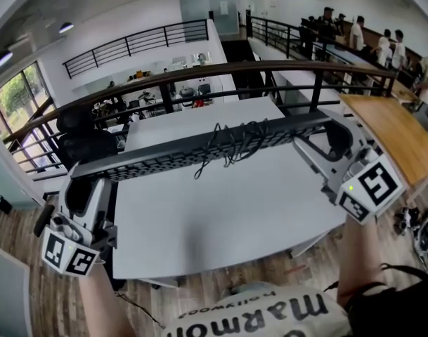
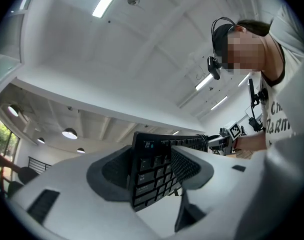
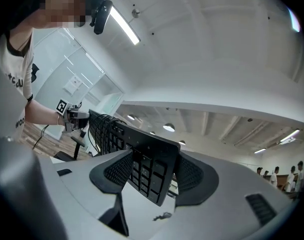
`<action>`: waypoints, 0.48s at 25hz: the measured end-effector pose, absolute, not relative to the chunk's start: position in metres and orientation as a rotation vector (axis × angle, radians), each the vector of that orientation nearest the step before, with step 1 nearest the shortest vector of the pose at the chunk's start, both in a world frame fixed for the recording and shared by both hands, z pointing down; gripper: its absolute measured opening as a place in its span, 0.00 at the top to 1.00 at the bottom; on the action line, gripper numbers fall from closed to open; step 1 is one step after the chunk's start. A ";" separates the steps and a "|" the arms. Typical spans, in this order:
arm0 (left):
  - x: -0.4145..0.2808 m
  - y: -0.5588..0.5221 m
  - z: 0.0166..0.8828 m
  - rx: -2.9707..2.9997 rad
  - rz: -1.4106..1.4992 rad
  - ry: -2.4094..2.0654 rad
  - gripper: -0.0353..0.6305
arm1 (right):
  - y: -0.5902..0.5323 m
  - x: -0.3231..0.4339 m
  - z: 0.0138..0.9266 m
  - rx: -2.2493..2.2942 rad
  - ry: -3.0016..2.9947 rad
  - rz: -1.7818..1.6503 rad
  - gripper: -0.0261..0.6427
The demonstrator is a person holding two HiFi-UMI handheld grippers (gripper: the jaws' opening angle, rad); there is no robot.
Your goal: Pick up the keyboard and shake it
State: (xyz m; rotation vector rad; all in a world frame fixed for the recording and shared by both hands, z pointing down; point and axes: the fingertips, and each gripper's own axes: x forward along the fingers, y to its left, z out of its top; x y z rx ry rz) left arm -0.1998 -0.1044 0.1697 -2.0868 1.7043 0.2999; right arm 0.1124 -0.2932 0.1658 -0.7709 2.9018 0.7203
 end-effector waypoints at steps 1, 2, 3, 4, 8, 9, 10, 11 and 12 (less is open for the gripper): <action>-0.200 -0.107 0.173 -2.110 0.284 1.717 0.59 | -0.296 0.112 0.170 -0.777 2.917 0.700 0.57; -0.200 -0.111 0.179 -2.136 0.266 1.731 0.59 | -0.298 0.113 0.176 -0.786 2.936 0.676 0.57; -0.199 -0.115 0.187 -2.162 0.248 1.745 0.59 | -0.301 0.114 0.185 -0.797 2.957 0.648 0.57; -0.198 -0.120 0.196 -2.188 0.232 1.760 0.59 | -0.305 0.115 0.196 -0.808 2.978 0.617 0.57; -0.202 -0.147 0.228 -2.268 0.186 1.819 0.59 | -0.328 0.114 0.239 -0.838 3.062 0.476 0.57; -0.204 -0.154 0.234 -2.280 0.174 1.833 0.59 | -0.335 0.113 0.249 -0.840 3.083 0.433 0.57; -0.206 -0.162 0.240 -2.289 0.162 1.847 0.59 | -0.342 0.110 0.260 -0.841 3.104 0.386 0.57; -0.209 -0.169 0.247 -2.299 0.152 1.863 0.59 | -0.349 0.108 0.271 -0.843 3.127 0.337 0.57; -0.211 -0.177 0.254 -2.311 0.144 1.881 0.59 | -0.355 0.107 0.282 -0.846 3.150 0.291 0.57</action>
